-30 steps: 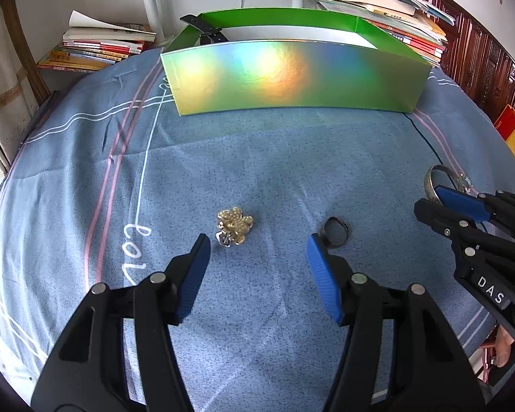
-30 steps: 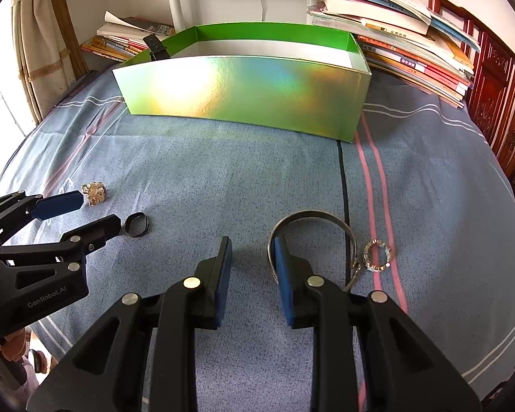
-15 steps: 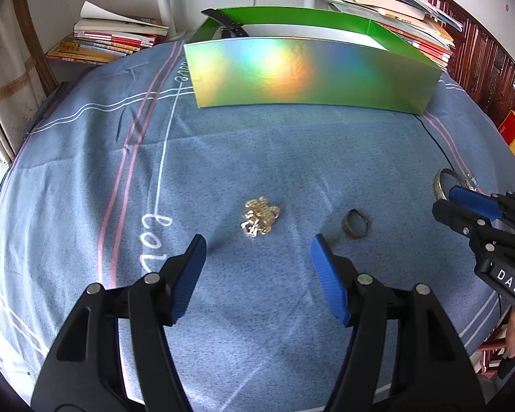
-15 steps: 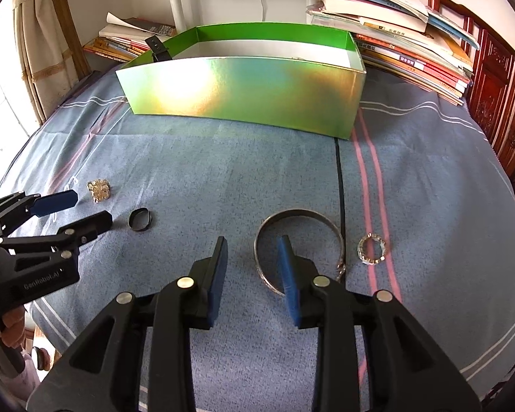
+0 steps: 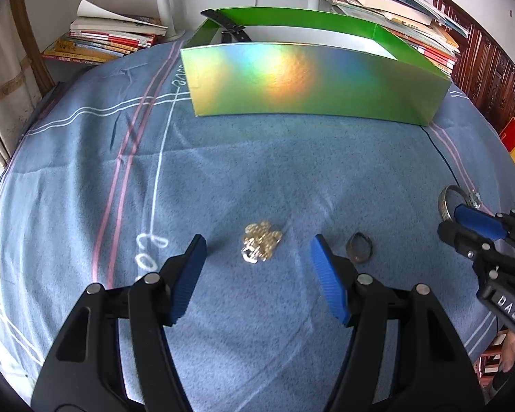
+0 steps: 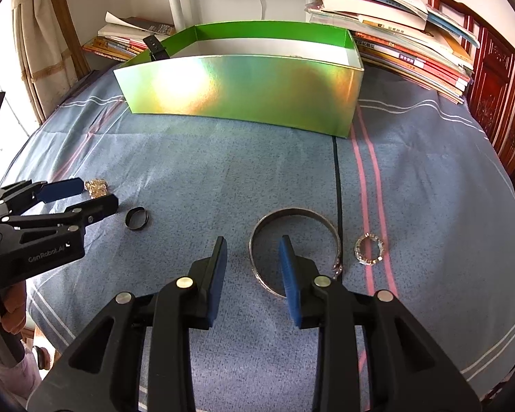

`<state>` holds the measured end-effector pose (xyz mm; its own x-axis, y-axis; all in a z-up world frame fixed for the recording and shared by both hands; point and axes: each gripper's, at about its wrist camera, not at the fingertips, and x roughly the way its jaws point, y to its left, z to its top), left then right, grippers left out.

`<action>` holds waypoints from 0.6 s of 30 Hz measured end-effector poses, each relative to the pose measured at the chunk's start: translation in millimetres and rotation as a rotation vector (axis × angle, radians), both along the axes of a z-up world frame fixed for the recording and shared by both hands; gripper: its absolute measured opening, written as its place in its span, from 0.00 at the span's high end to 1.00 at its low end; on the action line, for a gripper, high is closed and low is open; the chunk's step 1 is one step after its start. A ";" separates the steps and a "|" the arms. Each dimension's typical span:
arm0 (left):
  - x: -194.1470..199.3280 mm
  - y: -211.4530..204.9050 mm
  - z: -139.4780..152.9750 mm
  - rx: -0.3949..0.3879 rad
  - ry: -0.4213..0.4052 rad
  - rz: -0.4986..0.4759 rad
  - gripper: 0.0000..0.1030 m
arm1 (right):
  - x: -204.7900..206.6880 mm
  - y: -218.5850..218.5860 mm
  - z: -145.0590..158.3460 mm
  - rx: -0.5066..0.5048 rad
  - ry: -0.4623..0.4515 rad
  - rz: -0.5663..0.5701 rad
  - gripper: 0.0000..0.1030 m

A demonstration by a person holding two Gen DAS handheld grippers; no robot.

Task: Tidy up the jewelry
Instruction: 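Grasp the silver bangle with the right gripper while the left grasps the gold charm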

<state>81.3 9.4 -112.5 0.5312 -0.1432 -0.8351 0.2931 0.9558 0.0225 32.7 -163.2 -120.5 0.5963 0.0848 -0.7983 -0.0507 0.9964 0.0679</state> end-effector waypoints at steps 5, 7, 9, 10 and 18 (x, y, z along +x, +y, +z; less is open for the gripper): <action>1.9 -4.4 -0.2 -0.009 -0.001 -0.008 0.39 | 1.3 0.8 -0.1 -0.003 0.001 -0.003 0.69; 2.1 -3.7 -0.3 -0.011 -0.001 -0.008 0.39 | 1.9 0.6 -0.3 0.000 0.004 -0.005 0.69; 2.4 -3.3 -0.5 -0.012 -0.004 -0.006 0.39 | 1.9 0.8 -0.5 0.003 0.005 -0.005 0.68; 2.3 -3.7 -0.6 -0.011 -0.005 -0.004 0.39 | 2.1 1.1 -0.6 0.005 0.006 -0.005 0.67; -1.8 -3.5 -1.5 -0.013 -0.015 0.009 0.38 | 3.0 13.0 -2.0 -0.030 0.015 0.014 0.48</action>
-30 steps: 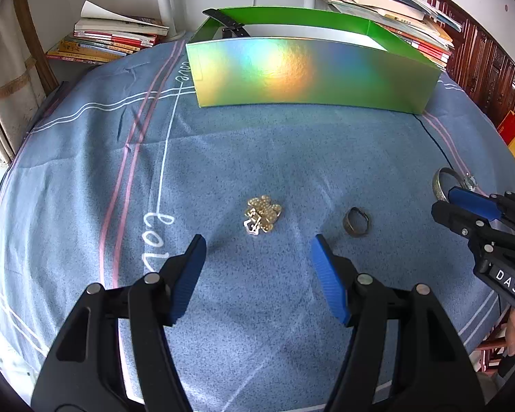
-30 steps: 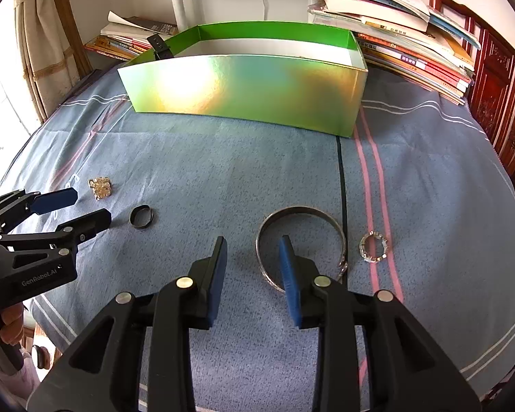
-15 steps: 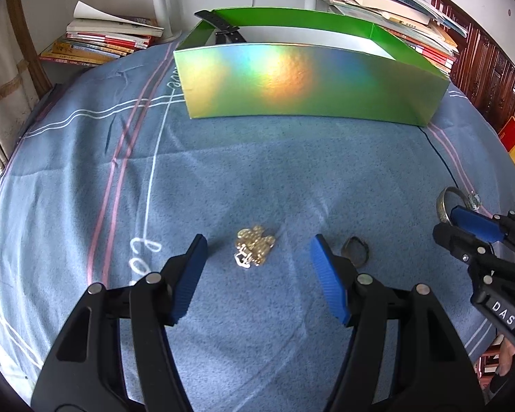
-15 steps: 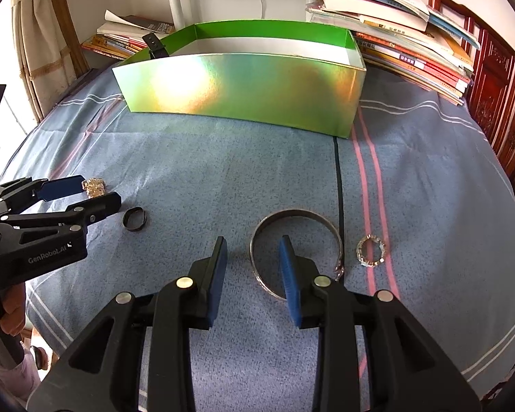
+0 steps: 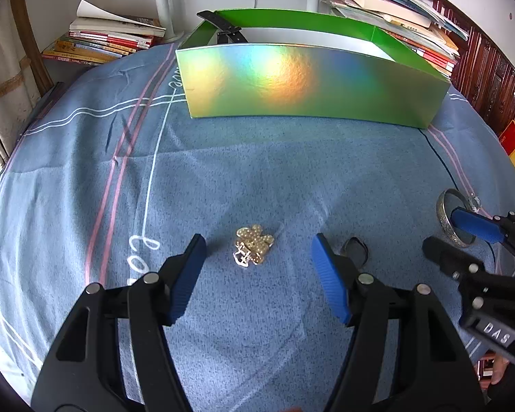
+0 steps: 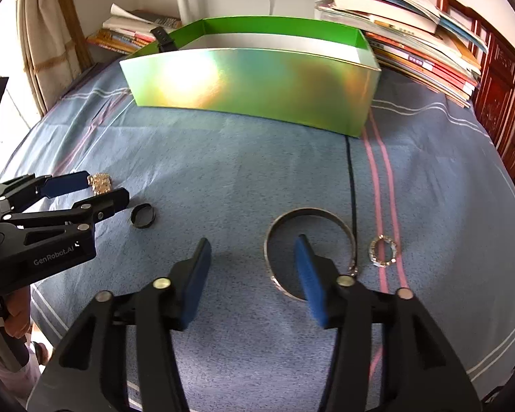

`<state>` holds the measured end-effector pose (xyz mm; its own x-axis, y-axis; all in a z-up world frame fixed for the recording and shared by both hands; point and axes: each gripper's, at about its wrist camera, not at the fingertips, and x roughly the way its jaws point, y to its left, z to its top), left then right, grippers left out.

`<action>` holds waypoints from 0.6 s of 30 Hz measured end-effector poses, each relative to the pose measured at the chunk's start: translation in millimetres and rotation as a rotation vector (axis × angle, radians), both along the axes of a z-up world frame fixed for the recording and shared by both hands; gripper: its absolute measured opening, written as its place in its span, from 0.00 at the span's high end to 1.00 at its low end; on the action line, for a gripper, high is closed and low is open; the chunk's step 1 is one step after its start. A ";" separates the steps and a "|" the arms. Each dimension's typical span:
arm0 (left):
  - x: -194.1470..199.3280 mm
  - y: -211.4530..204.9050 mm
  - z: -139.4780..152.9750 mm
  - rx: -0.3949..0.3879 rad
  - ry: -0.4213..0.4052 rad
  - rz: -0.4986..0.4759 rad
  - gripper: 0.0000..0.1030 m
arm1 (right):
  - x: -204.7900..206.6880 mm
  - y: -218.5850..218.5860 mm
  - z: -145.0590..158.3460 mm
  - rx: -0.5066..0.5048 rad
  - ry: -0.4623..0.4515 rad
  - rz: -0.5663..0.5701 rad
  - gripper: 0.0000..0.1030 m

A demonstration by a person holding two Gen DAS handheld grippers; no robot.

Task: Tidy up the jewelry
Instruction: 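Grasp the silver bangle with the right gripper while the left grasps the gold charm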

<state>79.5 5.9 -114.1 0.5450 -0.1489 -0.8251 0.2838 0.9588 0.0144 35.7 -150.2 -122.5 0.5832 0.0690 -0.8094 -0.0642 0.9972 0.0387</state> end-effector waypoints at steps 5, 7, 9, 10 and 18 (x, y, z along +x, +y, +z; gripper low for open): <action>-3.1 2.2 -0.5 -0.008 -0.010 -0.007 0.38 | -0.4 3.0 -0.9 -0.022 -0.010 -0.015 0.48; -4.5 3.3 -0.3 -0.008 -0.012 -0.009 0.40 | -1.0 4.1 -0.9 -0.021 -0.016 0.000 0.50; -5.6 4.2 0.3 -0.009 -0.015 -0.007 0.44 | -1.9 5.7 0.2 -0.015 -0.022 0.015 0.63; -6.3 4.7 0.6 -0.010 -0.016 -0.006 0.48 | -2.0 7.2 0.4 -0.017 -0.021 0.015 0.72; -9.2 3.0 4.0 -0.017 -0.013 -0.019 0.81 | -3.2 9.8 2.2 0.004 -0.023 0.039 0.97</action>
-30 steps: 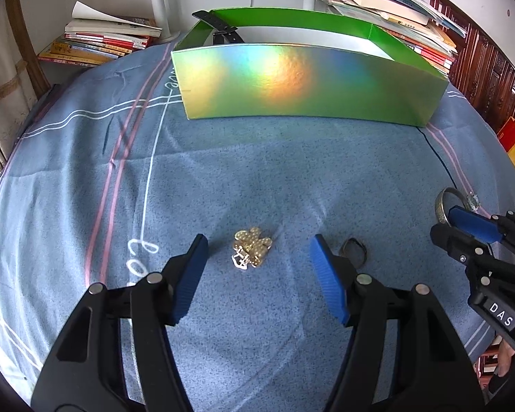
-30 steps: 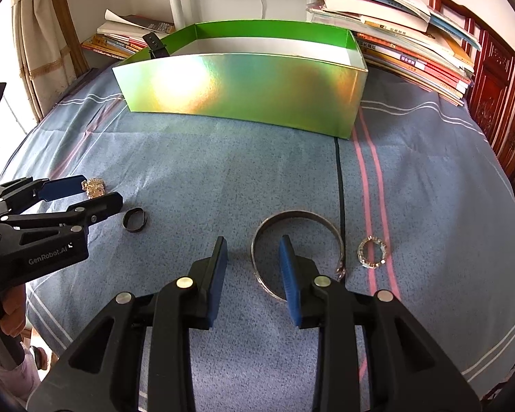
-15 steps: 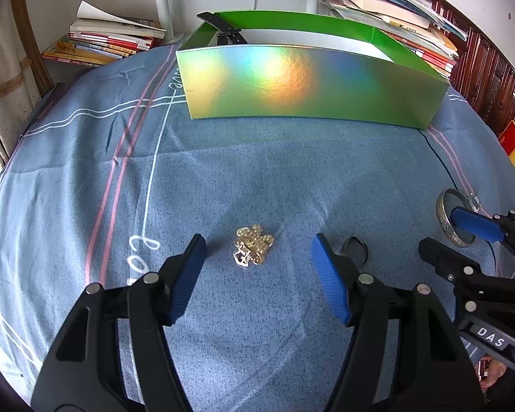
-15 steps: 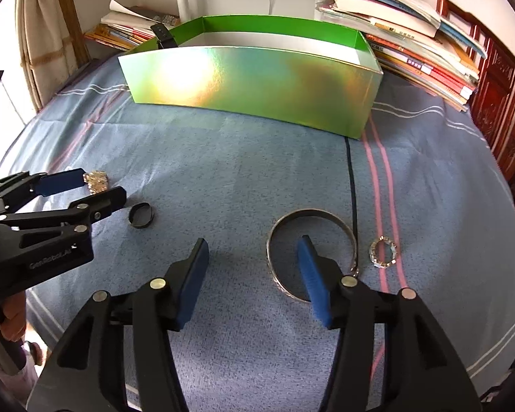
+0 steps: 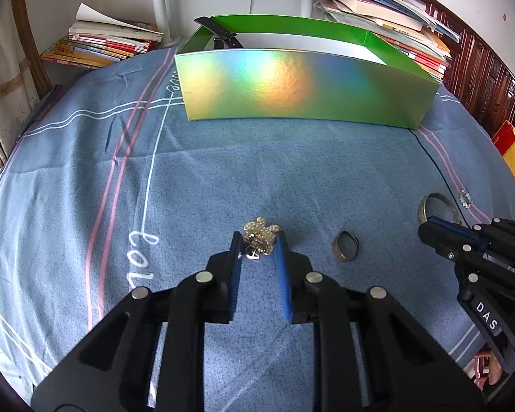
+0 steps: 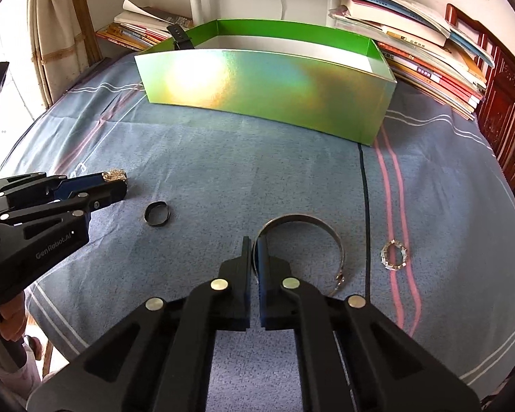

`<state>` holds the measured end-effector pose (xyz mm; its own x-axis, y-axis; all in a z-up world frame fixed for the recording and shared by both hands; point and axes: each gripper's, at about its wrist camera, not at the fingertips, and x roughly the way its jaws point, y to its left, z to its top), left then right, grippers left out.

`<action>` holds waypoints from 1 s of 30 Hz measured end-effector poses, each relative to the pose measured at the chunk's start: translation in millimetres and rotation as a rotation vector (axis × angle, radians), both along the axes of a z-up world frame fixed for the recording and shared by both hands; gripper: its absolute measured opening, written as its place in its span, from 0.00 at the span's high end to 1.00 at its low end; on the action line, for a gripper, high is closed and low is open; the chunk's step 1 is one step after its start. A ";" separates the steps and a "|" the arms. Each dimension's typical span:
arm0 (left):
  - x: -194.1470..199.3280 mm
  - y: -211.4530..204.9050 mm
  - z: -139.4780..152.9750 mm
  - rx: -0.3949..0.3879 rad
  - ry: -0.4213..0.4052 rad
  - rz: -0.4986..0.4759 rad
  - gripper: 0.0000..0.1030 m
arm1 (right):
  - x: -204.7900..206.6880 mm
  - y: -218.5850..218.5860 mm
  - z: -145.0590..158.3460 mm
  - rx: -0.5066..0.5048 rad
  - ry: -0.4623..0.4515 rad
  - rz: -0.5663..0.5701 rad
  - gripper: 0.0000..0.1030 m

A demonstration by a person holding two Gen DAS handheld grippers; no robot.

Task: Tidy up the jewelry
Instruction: 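Grasp the silver bangle with the right gripper while the left grasps the gold charm, then carry the bangle and charm into the green box and open both grippers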

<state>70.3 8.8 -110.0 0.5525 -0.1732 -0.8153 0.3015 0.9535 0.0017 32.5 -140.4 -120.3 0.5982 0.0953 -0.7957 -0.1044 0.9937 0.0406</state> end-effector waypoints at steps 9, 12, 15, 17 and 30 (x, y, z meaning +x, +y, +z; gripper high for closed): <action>-6.8 -0.7 16.1 -0.008 -0.035 -0.004 0.84 | -4.4 -6.8 16.8 0.009 -0.053 -0.010 0.97; -7.0 0.3 15.2 -0.007 -0.030 -0.001 0.84 | -3.9 -8.8 15.3 0.011 -0.045 -0.019 0.97; -6.6 5.5 15.6 -0.012 -0.028 0.011 0.84 | -4.3 -10.8 16.0 0.009 -0.045 -0.028 0.97; -6.6 10.3 15.6 -0.016 -0.026 0.019 0.84 | -4.7 -11.5 15.2 0.010 -0.041 -0.031 0.97; -11.2 26.7 32.7 -0.058 -0.046 0.012 0.84 | 1.8 -7.0 18.0 0.012 -0.041 -0.005 0.96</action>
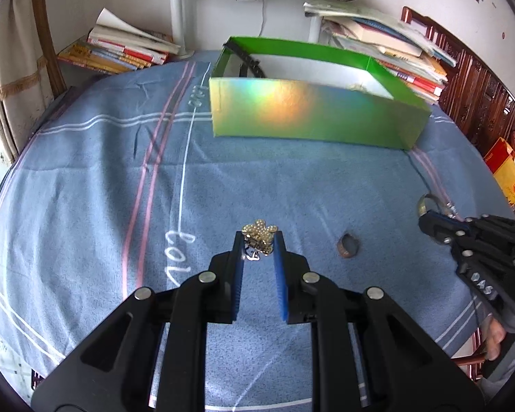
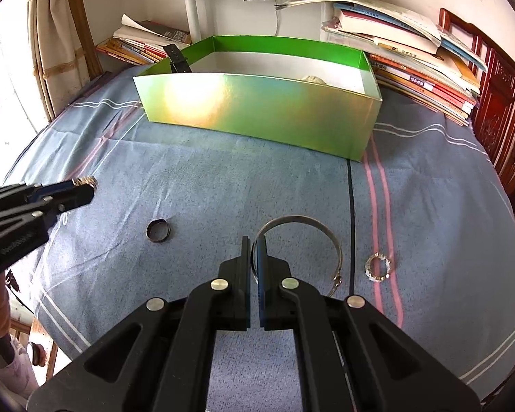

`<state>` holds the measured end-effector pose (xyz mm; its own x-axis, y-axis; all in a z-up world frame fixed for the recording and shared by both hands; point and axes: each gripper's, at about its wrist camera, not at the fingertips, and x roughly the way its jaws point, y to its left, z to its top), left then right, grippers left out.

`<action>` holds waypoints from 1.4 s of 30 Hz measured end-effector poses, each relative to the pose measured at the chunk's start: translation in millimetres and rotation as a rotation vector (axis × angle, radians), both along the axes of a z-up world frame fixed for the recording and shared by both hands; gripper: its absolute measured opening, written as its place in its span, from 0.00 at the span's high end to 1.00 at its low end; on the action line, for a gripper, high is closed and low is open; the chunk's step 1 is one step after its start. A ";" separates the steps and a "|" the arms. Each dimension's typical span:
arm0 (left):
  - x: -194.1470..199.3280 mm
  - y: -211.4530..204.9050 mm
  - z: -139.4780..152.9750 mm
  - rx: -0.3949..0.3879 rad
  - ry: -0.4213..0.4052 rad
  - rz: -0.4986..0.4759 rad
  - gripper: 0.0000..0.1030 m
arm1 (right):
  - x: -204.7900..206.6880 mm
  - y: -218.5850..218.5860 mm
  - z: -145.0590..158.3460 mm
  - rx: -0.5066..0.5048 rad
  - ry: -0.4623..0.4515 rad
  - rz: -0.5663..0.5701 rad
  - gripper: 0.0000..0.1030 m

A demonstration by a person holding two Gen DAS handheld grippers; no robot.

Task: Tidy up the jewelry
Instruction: 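Carry the bangle and charm into the green box and open both grippers, then move both tools back over the black ring and rhinestone ring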

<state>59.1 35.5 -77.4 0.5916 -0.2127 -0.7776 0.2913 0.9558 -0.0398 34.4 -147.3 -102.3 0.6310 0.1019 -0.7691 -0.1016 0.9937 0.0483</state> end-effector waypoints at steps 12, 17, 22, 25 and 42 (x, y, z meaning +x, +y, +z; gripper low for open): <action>80.1 -46.7 76.5 -0.028 -0.149 -0.088 0.84 | 87.4 -27.0 91.4 0.010 -0.182 0.011 0.96; 145.8 -81.9 74.1 0.009 -0.118 -0.091 0.83 | 145.5 -34.3 72.0 -0.036 -0.097 -0.035 0.96; 190.1 -107.8 42.4 0.054 -0.025 -0.081 0.83 | 164.0 -40.6 44.5 -0.015 -0.027 -0.027 0.95; 201.3 -114.5 27.4 0.056 0.010 -0.086 0.83 | 164.8 -37.4 37.3 -0.060 -0.026 -0.025 0.88; 53.2 -54.8 22.4 0.125 -0.105 -0.037 0.22 | 5.2 -94.6 22.5 0.022 -0.022 -0.147 0.51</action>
